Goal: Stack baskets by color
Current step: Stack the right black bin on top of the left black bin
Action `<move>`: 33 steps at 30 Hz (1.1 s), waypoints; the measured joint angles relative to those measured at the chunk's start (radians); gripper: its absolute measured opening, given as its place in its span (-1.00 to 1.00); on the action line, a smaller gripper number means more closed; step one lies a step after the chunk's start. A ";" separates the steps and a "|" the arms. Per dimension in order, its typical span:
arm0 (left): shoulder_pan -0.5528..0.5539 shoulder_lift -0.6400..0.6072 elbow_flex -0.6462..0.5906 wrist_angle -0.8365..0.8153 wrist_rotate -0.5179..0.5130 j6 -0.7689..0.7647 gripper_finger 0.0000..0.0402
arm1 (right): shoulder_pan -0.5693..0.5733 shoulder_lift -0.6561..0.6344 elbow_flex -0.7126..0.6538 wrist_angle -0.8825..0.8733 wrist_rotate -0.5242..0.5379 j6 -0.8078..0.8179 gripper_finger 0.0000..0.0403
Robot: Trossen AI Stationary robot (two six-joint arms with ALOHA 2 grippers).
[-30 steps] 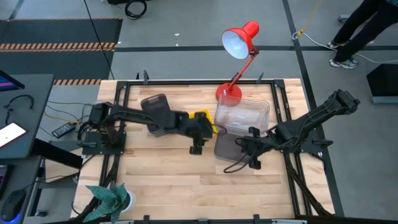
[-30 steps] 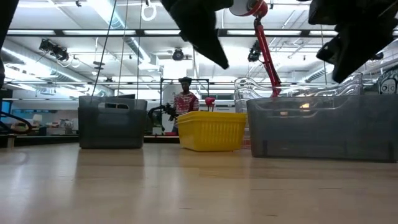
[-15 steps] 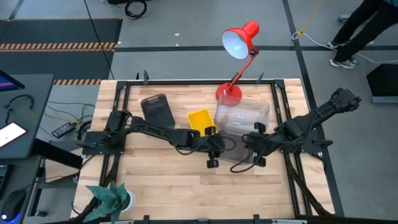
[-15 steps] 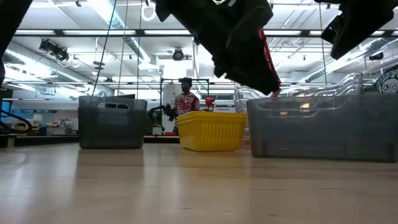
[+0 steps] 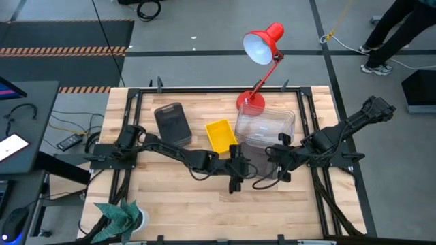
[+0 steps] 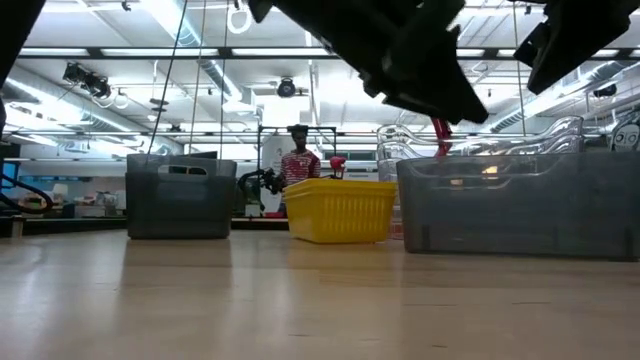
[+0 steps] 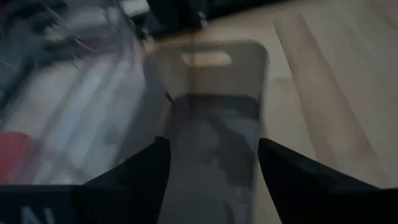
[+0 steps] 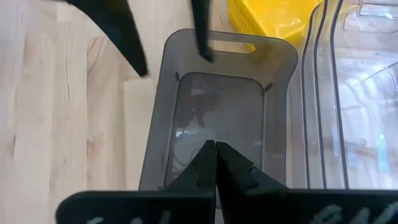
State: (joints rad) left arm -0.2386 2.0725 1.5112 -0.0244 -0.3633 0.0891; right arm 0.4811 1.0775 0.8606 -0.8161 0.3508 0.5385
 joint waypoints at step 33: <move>0.075 0.097 0.001 0.126 0.353 -0.071 -0.01 | 0.018 -0.102 0.046 -0.141 0.120 0.062 -0.98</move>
State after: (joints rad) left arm -0.1637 2.1693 1.5125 0.1012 -0.0106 0.0186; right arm 0.4993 0.9752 0.9067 -0.9572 0.4712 0.6001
